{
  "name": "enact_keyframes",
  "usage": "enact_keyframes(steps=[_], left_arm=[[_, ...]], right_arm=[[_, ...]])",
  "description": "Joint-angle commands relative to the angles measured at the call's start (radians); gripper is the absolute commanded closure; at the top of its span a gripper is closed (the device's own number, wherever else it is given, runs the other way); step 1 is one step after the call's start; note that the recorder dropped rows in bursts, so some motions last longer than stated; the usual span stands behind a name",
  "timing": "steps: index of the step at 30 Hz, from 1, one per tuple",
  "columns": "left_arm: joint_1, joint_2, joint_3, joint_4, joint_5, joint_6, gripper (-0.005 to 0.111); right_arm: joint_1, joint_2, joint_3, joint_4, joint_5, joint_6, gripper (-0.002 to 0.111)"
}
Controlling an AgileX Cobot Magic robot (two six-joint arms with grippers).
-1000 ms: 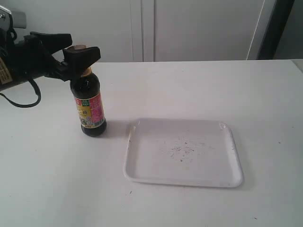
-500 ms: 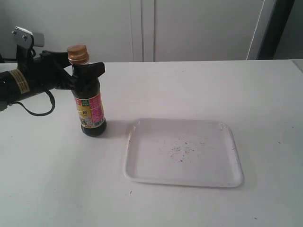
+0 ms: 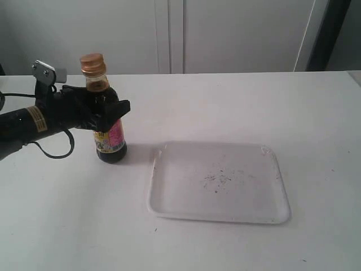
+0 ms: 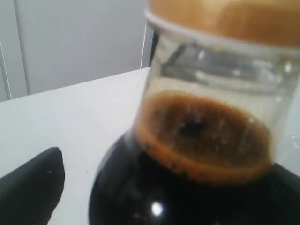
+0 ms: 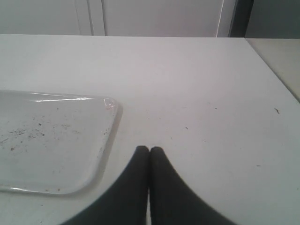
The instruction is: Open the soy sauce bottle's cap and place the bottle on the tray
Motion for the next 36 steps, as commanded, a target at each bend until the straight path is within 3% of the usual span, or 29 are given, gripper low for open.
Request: enact_keyframes(steps=[1,5,9,12,18,36], left_arm=[[-0.003,0.037,-0.006,-0.001,-0.019,0.021,0.002],[-0.003,0.064,-0.004,-0.001,-0.019,0.046,0.005],[-0.003,0.081,-0.004,0.014,-0.019,0.067,0.021],[-0.003,0.090,-0.004,0.014,-0.019,0.067,0.043],[-0.003,0.118,-0.004,0.019,-0.019,0.077,0.107],[-0.003,0.119,-0.004,0.086,-0.019,0.151,0.106]], right_arm=[[0.001,-0.006,0.005,-0.009,-0.004,0.001,0.108],[0.001,-0.006,0.005,-0.009,-0.004,0.018,0.108],[0.001,-0.006,0.005,-0.009,-0.004,0.021,0.108],[0.001,-0.006,0.005,-0.009,-0.004,0.021,0.108],[0.001,-0.006,0.005,-0.009,-0.004,0.021,0.108],[0.001,-0.006,0.005,-0.022,-0.044,0.007,0.108]])
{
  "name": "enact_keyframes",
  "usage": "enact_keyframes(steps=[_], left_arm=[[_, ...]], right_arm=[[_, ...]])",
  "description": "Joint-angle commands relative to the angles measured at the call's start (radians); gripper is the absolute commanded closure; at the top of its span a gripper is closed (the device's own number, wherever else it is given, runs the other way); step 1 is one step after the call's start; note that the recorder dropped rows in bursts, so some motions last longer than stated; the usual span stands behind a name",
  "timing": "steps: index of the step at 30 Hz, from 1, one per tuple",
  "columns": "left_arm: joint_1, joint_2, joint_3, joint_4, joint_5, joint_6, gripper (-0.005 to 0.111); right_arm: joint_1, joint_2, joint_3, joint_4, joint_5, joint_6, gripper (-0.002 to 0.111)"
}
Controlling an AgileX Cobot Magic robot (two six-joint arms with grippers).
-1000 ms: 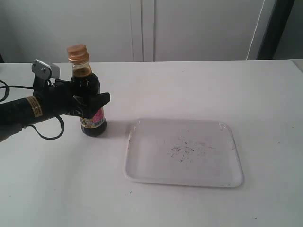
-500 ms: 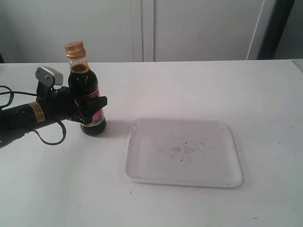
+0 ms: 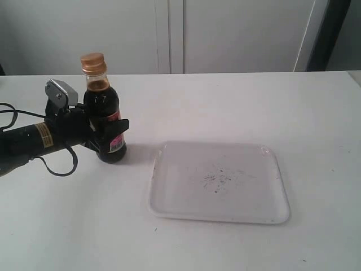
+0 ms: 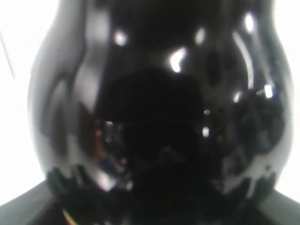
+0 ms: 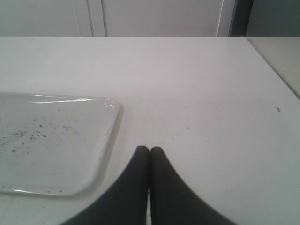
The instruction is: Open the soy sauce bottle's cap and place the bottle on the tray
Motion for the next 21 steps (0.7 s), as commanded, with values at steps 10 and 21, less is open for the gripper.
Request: enact_keyframes(steps=[10,21], left_arm=[[-0.003,0.012,0.001,0.046,0.029,-0.005,0.106],[-0.003,0.012,0.001,0.046,0.029,-0.005,0.106]], right_arm=[[0.001,-0.006,0.005,-0.022,-0.297,0.000,0.108],[0.001,-0.006,0.005,-0.012,-0.510,0.164,0.108]])
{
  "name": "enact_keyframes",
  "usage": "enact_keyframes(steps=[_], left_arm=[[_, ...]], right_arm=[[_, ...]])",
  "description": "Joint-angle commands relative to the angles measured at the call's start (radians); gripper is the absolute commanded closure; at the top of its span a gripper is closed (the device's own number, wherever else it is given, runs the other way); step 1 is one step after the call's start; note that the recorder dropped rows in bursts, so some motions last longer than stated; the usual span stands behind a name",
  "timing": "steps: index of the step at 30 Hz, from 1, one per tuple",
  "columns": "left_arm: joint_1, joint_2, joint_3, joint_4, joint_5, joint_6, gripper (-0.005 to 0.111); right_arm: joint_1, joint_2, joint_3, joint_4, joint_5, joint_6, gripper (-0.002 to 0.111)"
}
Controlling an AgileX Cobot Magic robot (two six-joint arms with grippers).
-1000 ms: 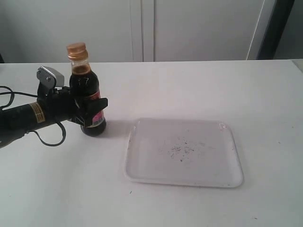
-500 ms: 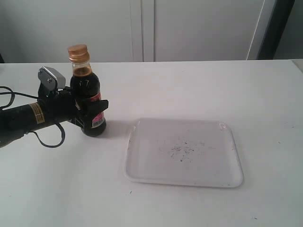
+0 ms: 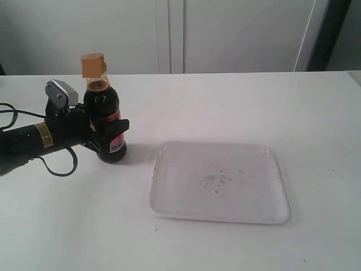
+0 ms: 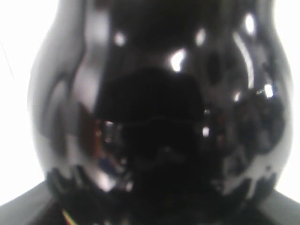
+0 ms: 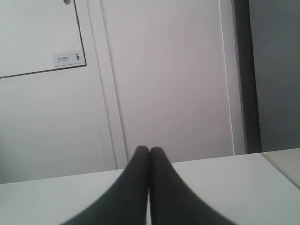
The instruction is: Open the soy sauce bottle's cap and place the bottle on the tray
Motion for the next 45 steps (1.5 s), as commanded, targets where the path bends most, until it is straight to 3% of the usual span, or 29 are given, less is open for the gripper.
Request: enact_keyframes(steps=[1,17,26,30,35,45], left_arm=[[-0.003,0.012,0.001,0.042,0.029,-0.004,0.106],[-0.003,0.012,0.001,0.042,0.029,-0.002,0.106],[-0.003,0.012,0.001,0.042,0.029,-0.002,0.106],[-0.003,0.012,0.001,0.042,0.029,-0.002,0.106],[-0.003,0.012,0.001,0.042,0.029,-0.002,0.106],[-0.003,0.012,0.001,0.042,0.029,-0.002,0.106]], right_arm=[[0.001,-0.006,-0.002,-0.002,-0.027,0.020,0.108],[0.001,0.486,-0.487,-0.061,-0.047,0.030,0.108],[0.001,0.793,-0.701,-0.157,0.096,0.024,0.108],[0.014,0.910,-0.744,-0.166,0.131,0.010,0.108],[0.100,1.033,-0.754,-0.170,0.098,-0.014,0.108],[0.256,1.233,-0.690,-0.170,-0.232,-0.068,0.108]])
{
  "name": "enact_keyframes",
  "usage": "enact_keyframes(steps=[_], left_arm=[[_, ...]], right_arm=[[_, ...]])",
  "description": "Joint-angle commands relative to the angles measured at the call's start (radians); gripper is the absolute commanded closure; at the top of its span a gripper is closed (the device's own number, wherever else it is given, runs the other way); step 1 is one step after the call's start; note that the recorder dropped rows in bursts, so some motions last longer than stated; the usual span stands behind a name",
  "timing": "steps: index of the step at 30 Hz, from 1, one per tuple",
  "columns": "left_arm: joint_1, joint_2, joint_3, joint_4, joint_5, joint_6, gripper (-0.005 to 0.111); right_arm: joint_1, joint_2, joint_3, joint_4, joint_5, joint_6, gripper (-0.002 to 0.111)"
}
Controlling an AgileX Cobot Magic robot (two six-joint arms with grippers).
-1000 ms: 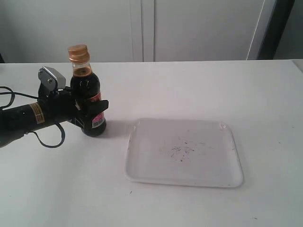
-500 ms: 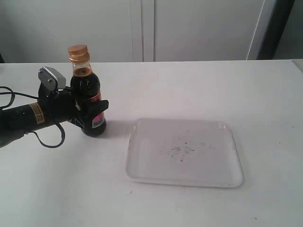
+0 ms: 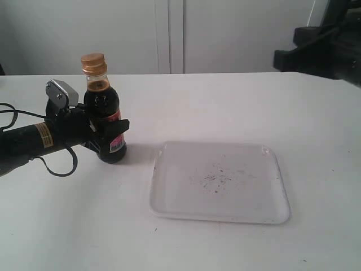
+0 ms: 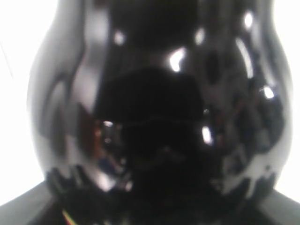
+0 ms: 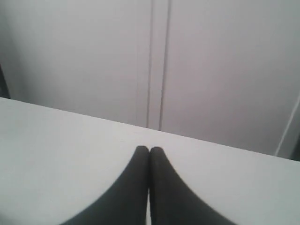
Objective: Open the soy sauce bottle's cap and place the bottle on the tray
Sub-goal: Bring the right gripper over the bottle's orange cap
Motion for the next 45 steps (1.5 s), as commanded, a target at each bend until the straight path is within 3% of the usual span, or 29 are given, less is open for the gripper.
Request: enact_keyframes(steps=[1,5,17,25,32,45], left_arm=[[-0.003,0.013,0.001,0.042,0.030,-0.009,0.106],[-0.003,0.015,0.001,0.045,0.030,-0.009,0.106],[-0.003,0.015,0.001,0.043,0.030,-0.006,0.106],[-0.003,0.015,0.001,0.043,0.030,-0.004,0.106],[-0.003,0.015,0.001,0.043,0.030,-0.004,0.106],[-0.003,0.015,0.001,0.043,0.030,-0.002,0.106]], right_arm=[[0.063,0.078,0.044,-0.007,-0.209,-0.016,0.108],[0.134,0.165,0.064,0.034,-0.314,-0.086,0.108],[0.439,0.443,0.065,0.521,-0.696,-0.582,0.108],[0.579,0.552,-0.041,0.741,-0.701,-0.962,0.108],[0.663,0.596,-0.232,0.936,-0.549,-1.323,0.108],[0.670,0.599,-0.472,1.063,0.023,-1.319,0.108]])
